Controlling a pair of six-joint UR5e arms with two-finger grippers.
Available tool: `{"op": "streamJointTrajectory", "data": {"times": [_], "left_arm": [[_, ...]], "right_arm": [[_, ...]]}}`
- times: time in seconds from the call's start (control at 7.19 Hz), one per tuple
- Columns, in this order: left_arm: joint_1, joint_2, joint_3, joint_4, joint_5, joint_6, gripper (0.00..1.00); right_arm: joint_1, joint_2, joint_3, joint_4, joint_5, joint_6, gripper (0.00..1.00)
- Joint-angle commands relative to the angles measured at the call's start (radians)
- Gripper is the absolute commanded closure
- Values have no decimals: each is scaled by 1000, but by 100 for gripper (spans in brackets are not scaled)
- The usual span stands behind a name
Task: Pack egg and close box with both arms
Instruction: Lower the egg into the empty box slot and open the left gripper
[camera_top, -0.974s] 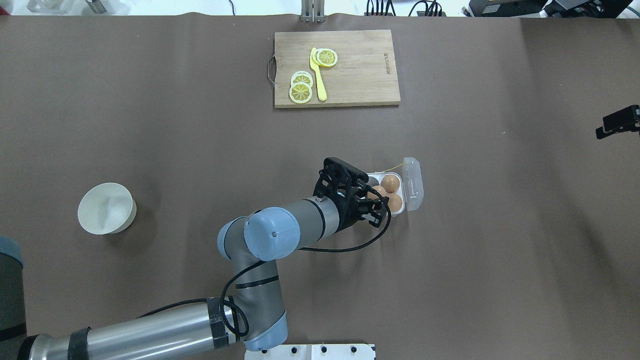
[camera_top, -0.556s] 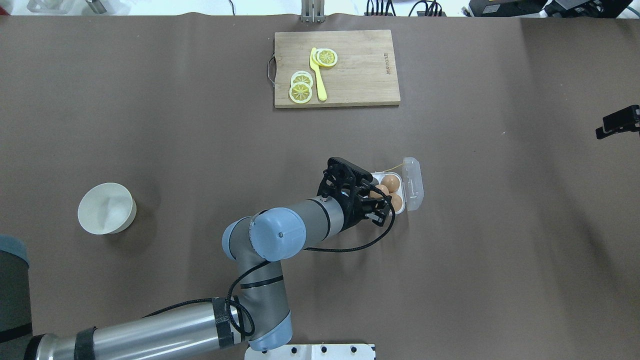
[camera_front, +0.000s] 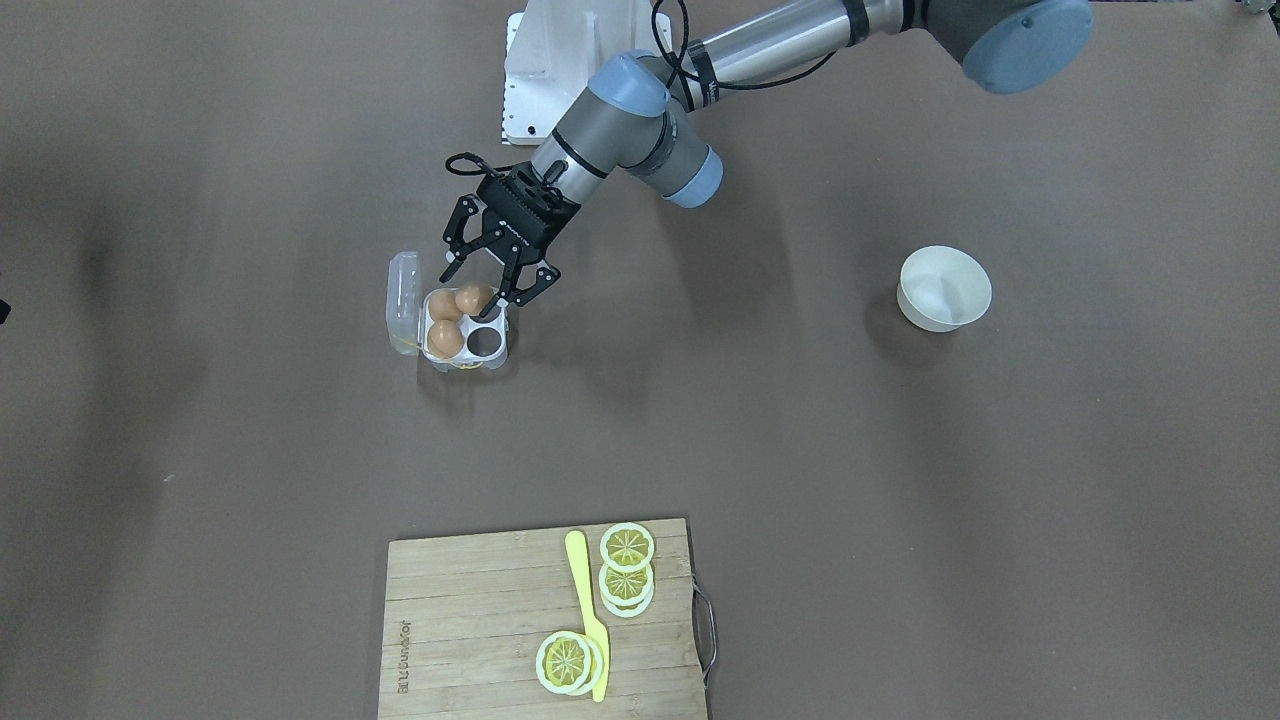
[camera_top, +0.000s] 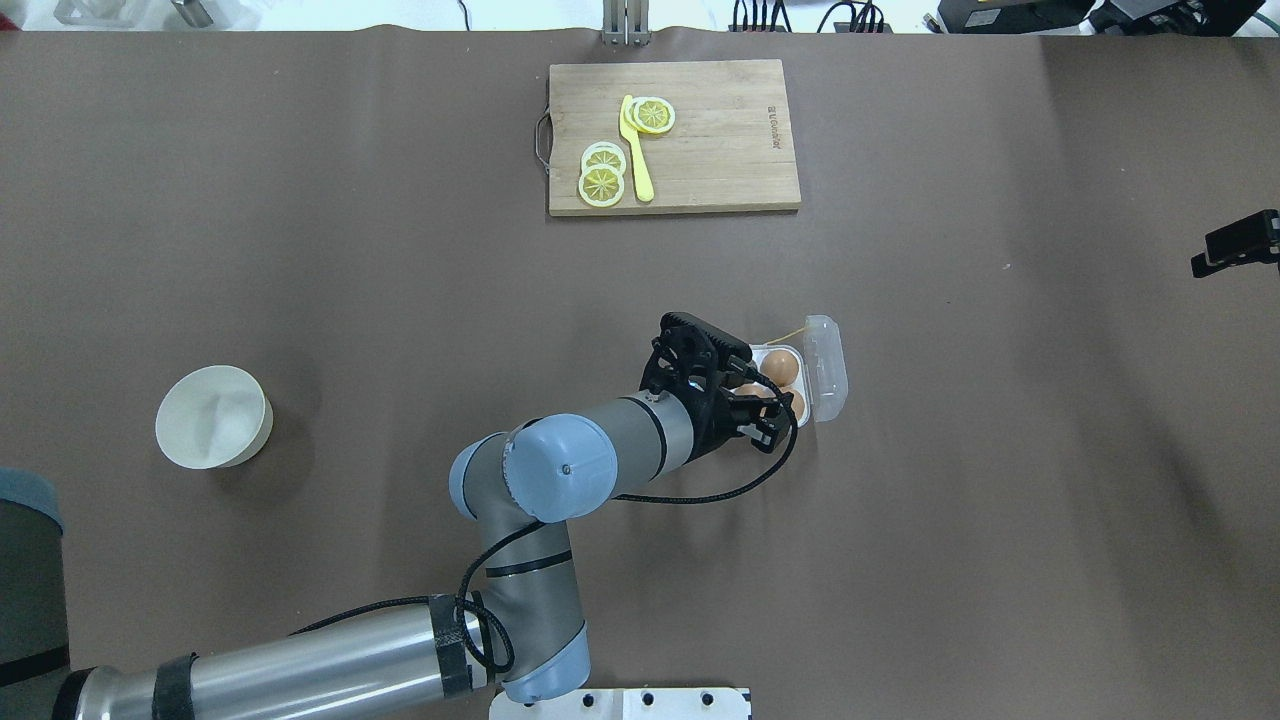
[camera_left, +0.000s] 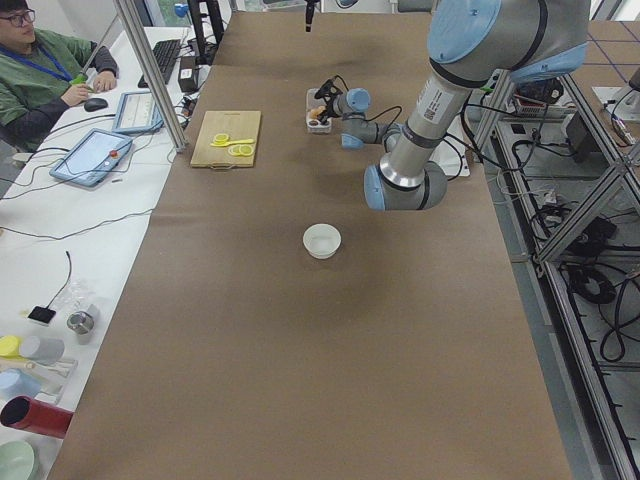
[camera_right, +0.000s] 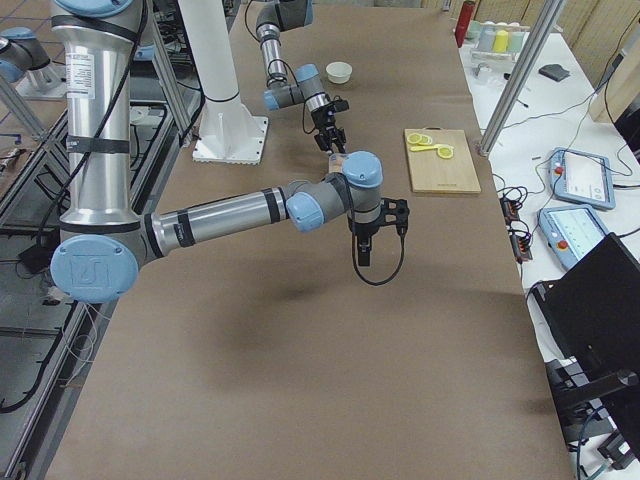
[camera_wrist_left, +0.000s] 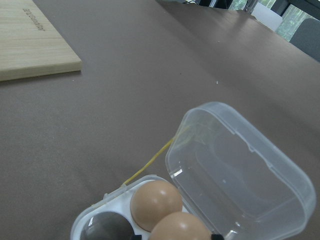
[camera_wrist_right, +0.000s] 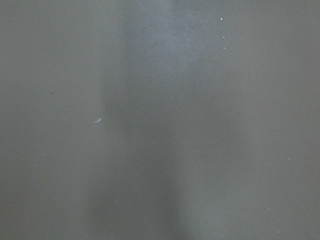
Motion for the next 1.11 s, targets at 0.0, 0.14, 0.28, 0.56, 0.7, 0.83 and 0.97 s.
{"op": "streamJointTrajectory", "data": {"times": [0.0,0.14,0.28,0.56,0.7,0.83,0.97], "left_arm": [[-2,3,-9,-2,0,0,23],[-2,6,-19,-7,-2,-1,23],[-2,8,-29,-7,-5,-2,23],[-9,6,-51,-20,-8,-55,52],[-9,11,-51,-33,-9,-272,97],[-14,18,-54,-40,-9,-352,100],[-27,20,-57,-77,-9,-423,100]], "right_arm": [[0,1,0,0,0,0,0],[0,1,2,0,0,0,0],[0,1,0,0,0,0,0],[0,1,0,0,0,0,0],[0,1,2,0,3,0,0],[0,2,2,0,9,-2,0],[0,16,3,11,32,2,0]]}}
